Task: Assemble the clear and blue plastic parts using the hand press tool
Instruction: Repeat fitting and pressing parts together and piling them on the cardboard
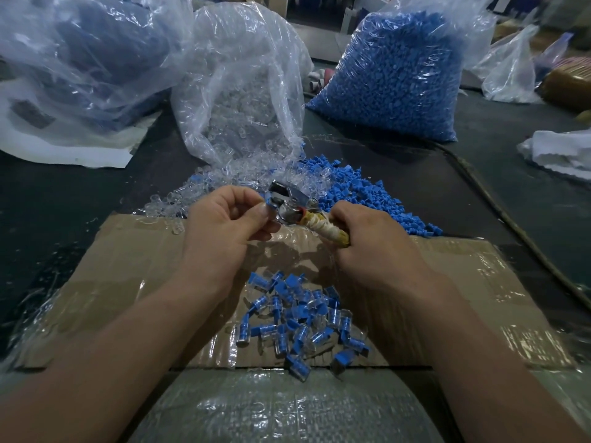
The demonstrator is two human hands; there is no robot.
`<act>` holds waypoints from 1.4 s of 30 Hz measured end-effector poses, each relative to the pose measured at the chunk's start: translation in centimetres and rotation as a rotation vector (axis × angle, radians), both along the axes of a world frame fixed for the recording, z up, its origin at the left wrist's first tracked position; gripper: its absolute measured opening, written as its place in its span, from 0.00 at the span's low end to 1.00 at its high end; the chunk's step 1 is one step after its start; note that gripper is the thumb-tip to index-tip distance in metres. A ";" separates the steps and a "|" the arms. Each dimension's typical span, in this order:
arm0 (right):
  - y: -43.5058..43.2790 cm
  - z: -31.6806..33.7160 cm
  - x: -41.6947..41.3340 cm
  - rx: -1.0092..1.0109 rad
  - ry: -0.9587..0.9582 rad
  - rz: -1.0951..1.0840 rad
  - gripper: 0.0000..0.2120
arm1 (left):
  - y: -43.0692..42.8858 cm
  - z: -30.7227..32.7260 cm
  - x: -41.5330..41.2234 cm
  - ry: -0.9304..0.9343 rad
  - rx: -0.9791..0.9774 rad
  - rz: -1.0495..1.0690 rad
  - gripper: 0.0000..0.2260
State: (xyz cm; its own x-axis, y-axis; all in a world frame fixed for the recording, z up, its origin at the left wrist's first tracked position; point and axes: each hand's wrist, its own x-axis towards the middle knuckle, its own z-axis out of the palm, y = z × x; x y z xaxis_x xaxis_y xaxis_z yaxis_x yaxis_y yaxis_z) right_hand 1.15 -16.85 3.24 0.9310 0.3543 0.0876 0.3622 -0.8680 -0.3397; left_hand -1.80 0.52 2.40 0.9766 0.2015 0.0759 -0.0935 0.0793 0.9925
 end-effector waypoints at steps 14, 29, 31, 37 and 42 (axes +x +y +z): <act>-1.9 0.0 1.0 -0.108 0.066 -0.034 0.08 | 0.8 0.7 -0.2 -0.012 -0.013 -0.184 0.05; -1.9 0.7 0.8 -0.170 0.265 -0.031 0.38 | 0.3 0.3 -0.4 0.072 0.188 -0.289 0.03; -2.0 0.7 0.8 -0.180 0.271 -0.024 0.39 | 0.8 -0.4 0.5 0.087 0.269 -0.041 0.03; -2.4 1.2 0.6 -0.155 0.272 0.003 0.44 | 3.1 -1.4 2.4 0.005 1.071 0.223 0.14; -2.3 1.1 0.7 -0.148 0.229 0.002 0.42 | 3.1 -1.6 2.5 0.068 1.262 0.178 0.12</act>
State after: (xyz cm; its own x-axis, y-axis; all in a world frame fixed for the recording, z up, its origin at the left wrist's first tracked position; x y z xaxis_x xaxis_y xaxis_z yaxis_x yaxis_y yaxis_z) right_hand 1.88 -19.17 4.32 0.9199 0.3496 -0.1779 0.2926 -0.9136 -0.2822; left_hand 0.68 3.66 0.79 0.9530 0.1543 0.2607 0.0481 -0.9266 0.3729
